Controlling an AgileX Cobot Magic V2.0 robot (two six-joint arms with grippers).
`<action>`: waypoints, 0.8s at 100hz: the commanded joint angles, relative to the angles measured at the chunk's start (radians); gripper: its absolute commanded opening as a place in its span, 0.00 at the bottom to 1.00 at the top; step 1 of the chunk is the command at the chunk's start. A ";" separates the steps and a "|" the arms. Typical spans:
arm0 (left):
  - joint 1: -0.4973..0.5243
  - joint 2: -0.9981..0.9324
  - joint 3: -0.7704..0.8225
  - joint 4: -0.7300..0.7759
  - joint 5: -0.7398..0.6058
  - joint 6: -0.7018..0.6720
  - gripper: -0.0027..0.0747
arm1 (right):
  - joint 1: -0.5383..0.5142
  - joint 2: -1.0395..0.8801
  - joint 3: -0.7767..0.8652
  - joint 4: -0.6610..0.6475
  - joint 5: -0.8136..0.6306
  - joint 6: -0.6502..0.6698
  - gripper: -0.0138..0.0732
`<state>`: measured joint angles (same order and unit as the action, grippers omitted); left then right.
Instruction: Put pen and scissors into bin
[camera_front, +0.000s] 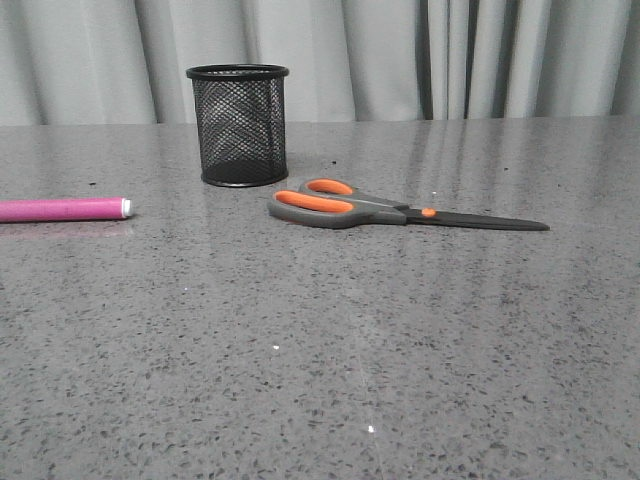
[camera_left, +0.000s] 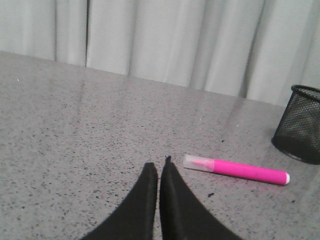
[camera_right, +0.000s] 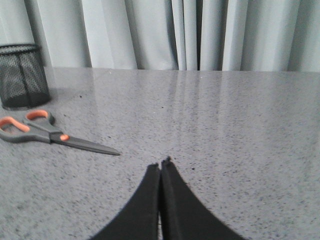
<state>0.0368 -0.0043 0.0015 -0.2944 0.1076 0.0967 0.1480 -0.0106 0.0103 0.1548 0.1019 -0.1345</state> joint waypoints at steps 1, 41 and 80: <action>-0.001 -0.031 0.044 -0.122 -0.069 -0.005 0.01 | -0.005 -0.020 0.015 0.081 -0.108 0.001 0.08; -0.001 -0.031 0.033 -0.501 -0.062 -0.005 0.01 | -0.005 -0.020 0.009 0.437 -0.148 0.001 0.08; -0.001 0.085 -0.193 -0.205 0.180 0.003 0.01 | -0.005 0.254 -0.249 0.306 0.114 -0.003 0.10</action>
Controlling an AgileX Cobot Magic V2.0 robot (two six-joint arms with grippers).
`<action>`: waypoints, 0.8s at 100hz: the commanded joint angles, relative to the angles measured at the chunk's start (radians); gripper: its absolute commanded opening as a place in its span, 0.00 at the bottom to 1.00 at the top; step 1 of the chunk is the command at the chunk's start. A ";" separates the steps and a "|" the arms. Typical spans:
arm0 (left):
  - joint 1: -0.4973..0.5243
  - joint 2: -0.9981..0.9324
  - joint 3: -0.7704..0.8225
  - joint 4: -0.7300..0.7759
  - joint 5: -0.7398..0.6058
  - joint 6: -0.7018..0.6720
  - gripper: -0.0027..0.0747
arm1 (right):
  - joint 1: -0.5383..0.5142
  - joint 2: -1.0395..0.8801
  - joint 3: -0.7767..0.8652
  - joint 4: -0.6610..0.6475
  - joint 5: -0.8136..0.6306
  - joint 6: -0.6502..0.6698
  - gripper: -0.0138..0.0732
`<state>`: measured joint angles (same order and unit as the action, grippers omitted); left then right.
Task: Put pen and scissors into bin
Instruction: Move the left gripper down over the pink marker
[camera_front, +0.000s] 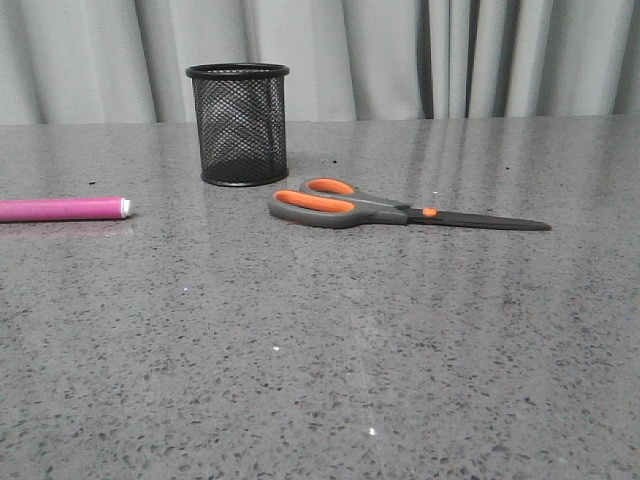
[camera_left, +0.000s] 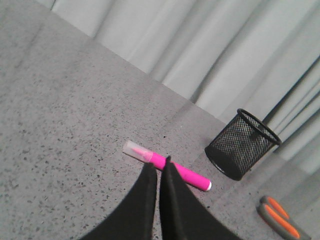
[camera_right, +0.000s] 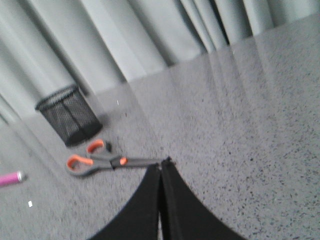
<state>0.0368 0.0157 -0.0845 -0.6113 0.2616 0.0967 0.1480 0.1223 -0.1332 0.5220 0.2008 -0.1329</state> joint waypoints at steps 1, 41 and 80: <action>-0.001 0.072 -0.123 0.123 0.042 0.003 0.01 | -0.005 0.132 -0.113 -0.070 0.030 -0.005 0.10; -0.001 0.435 -0.446 0.313 0.304 0.005 0.01 | -0.005 0.614 -0.497 -0.162 0.292 -0.005 0.10; -0.001 0.558 -0.462 0.080 0.273 0.219 0.49 | -0.005 0.673 -0.573 -0.162 0.312 -0.032 0.64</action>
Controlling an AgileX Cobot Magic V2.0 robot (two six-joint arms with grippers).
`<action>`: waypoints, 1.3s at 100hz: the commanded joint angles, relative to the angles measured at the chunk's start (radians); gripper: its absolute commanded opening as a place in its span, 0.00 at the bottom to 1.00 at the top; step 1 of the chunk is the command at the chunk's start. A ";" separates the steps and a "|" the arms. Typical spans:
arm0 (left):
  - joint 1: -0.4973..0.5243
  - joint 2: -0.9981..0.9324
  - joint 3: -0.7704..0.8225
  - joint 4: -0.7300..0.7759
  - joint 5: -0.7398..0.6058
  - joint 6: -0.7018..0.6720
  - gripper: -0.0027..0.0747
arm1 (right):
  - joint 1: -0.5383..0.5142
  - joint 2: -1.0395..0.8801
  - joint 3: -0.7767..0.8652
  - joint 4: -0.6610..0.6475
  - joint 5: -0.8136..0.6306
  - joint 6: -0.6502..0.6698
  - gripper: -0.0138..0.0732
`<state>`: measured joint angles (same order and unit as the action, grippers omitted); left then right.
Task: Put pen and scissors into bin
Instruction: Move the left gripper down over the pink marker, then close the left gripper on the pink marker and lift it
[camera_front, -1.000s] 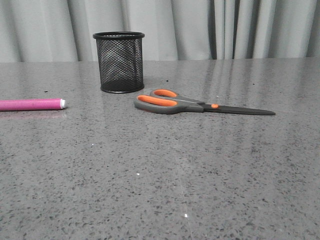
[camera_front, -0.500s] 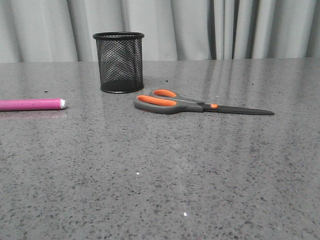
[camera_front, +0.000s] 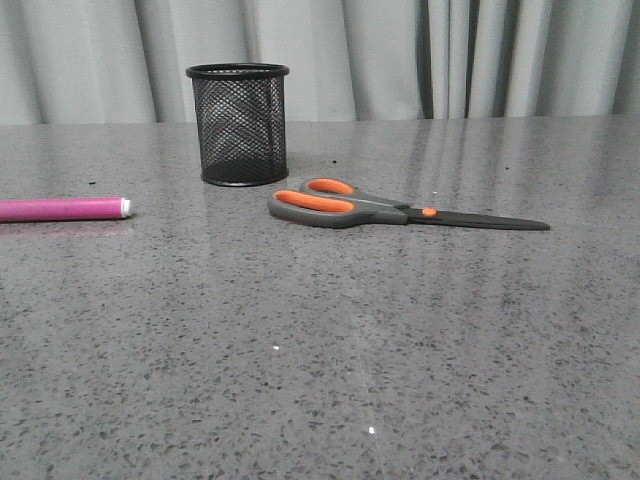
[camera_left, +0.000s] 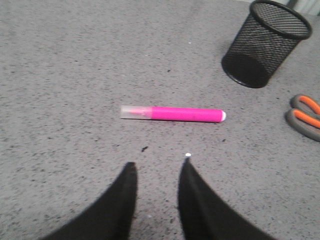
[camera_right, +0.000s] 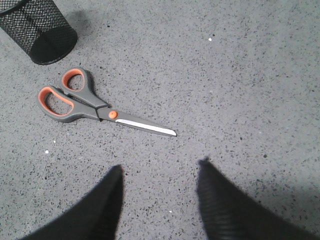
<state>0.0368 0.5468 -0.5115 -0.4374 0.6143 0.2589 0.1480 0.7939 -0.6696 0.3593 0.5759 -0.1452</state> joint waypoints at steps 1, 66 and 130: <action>-0.001 0.031 -0.035 -0.099 -0.080 0.062 0.50 | -0.005 0.002 -0.037 0.001 -0.065 -0.024 0.64; -0.001 0.629 -0.398 -0.330 0.223 0.967 0.52 | -0.005 0.002 -0.037 0.001 -0.027 -0.117 0.63; -0.003 1.087 -0.771 -0.278 0.494 1.442 0.52 | -0.005 0.002 -0.037 -0.001 -0.021 -0.133 0.63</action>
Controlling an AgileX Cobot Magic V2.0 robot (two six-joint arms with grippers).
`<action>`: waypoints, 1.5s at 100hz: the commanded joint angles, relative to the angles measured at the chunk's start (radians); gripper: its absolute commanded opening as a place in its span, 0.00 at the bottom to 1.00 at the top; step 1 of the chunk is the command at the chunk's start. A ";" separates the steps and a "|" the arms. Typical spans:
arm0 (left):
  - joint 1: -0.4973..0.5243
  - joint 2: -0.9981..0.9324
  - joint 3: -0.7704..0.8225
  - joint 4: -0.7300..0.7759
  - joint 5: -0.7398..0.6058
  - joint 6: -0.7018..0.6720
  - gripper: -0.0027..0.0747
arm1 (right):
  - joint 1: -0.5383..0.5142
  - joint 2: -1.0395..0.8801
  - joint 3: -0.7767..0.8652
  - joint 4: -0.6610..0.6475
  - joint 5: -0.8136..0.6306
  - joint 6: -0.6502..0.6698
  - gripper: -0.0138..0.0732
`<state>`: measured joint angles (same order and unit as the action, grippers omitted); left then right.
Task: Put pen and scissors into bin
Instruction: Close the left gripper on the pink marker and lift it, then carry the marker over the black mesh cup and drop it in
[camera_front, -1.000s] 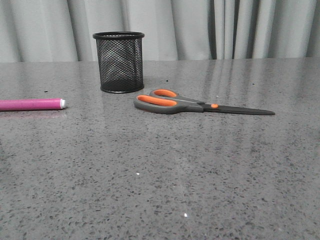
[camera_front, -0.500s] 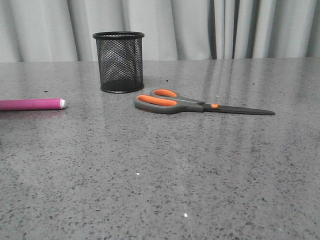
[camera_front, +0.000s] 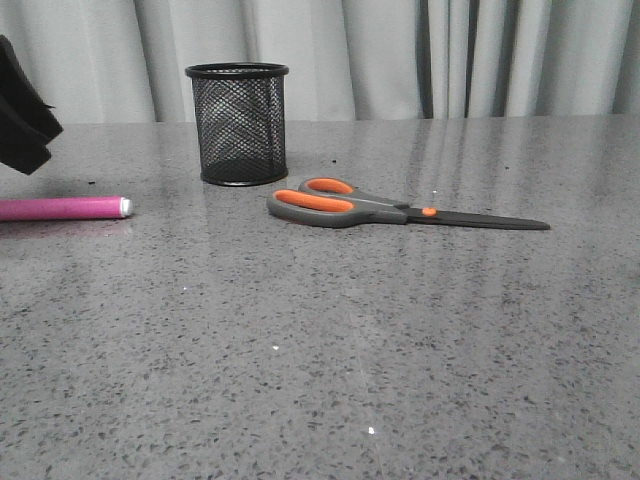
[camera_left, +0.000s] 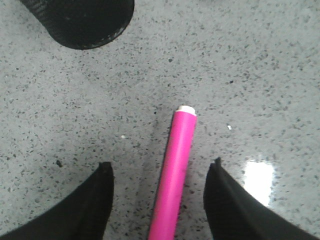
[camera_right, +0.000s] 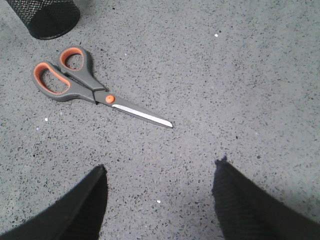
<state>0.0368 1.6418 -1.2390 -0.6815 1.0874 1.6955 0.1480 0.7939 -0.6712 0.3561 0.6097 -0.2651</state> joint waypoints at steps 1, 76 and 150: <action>-0.003 -0.006 -0.046 -0.032 0.021 0.005 0.52 | -0.005 0.002 -0.035 0.002 -0.055 -0.013 0.63; -0.029 0.079 -0.046 0.072 0.021 0.018 0.22 | -0.005 0.002 -0.035 0.002 -0.055 -0.013 0.63; -0.100 -0.009 -0.307 -0.803 -0.062 -0.006 0.01 | -0.005 0.002 -0.035 0.002 -0.047 -0.013 0.63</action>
<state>-0.0218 1.6760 -1.5164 -1.3385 1.1233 1.6994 0.1480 0.7939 -0.6712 0.3546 0.6145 -0.2651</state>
